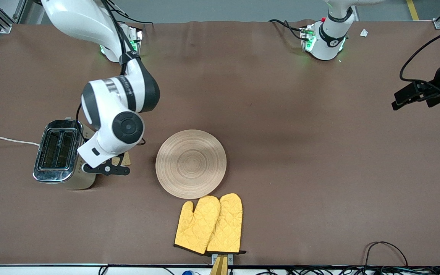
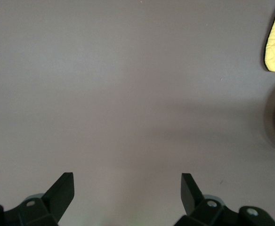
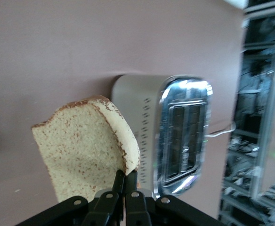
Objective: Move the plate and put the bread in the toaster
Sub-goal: 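Lift the bread with the right gripper and carry it over the toaster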
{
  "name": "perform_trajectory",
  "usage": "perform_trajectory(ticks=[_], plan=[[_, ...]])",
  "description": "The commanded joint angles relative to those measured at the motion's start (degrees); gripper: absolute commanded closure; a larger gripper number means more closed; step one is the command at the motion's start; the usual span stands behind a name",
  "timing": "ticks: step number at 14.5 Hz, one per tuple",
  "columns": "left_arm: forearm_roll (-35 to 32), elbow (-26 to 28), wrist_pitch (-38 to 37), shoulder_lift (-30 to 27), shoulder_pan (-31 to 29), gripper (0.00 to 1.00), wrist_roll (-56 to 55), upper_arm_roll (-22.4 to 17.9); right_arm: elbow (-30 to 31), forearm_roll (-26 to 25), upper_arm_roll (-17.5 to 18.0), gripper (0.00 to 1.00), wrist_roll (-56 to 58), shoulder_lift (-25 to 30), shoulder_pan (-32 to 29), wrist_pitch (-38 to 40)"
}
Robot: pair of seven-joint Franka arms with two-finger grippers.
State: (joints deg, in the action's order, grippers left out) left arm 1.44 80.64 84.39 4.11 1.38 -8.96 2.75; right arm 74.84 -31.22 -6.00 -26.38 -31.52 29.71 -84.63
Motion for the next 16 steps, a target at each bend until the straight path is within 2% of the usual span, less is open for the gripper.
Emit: perform_trajectory(ticks=[1,4,9,11,13,16], plan=[[-2.75,1.01,-0.45,-1.57,0.2,0.0,0.25,-0.46,1.27,-6.82,-0.24,1.0,-1.13,2.51,0.53,2.1],[-4.17,0.92,-0.45,-1.65,0.11,0.0,0.96,-0.46,1.45,-7.02,-0.5,1.0,-1.22,5.58,-1.05,3.5],[-4.17,1.01,-0.54,-1.74,0.11,0.0,1.4,-0.55,9.08,-7.28,-0.59,1.0,-2.98,14.8,-6.67,2.37],[-4.17,0.92,-0.54,-1.65,-0.06,0.0,1.58,-0.55,13.64,-8.5,-0.68,1.0,-3.41,16.83,-7.3,1.67],[-4.17,0.92,-0.54,-1.65,-0.06,0.0,1.66,-0.64,19.87,-13.41,-0.33,1.0,-9.62,18.85,-6.77,0.53],[-4.08,0.92,-0.54,-1.48,-0.15,0.0,2.8,-1.43,28.23,-15.54,-0.42,1.0,-13.95,22.9,-7.38,-6.14]])
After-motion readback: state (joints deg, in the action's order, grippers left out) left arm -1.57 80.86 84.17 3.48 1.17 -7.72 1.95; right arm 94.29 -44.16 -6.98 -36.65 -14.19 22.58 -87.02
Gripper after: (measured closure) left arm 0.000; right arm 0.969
